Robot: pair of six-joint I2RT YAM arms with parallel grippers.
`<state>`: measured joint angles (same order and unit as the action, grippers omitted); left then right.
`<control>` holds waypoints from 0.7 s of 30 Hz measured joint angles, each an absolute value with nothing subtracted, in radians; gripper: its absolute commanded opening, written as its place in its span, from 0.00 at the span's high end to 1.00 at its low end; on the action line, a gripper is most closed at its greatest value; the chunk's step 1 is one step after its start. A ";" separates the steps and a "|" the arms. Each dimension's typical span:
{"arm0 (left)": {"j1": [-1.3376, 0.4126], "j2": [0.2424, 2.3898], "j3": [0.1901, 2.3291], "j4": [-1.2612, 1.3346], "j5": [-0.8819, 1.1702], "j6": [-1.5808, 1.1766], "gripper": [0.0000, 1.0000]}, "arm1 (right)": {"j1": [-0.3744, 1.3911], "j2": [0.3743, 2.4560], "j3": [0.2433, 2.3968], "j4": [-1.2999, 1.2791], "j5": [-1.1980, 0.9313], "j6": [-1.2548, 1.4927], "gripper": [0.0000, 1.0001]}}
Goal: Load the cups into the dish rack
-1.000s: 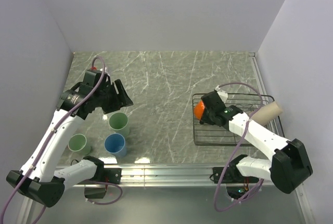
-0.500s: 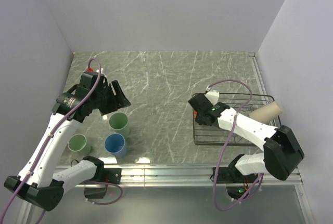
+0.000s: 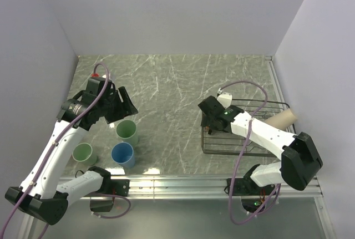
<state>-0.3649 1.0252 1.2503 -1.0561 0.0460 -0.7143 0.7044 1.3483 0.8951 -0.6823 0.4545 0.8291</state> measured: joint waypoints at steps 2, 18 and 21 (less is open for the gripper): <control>-0.365 1.027 1.245 -1.059 0.039 -0.714 0.31 | 0.705 1.341 0.923 -0.691 0.455 0.828 0.23; -0.327 1.111 1.136 -1.067 -0.123 -0.699 0.34 | 0.709 1.023 1.114 -0.868 0.463 0.799 0.23; -0.310 1.116 1.126 -1.067 -0.151 -0.691 0.34 | 0.709 0.979 1.100 -0.905 0.463 0.800 0.23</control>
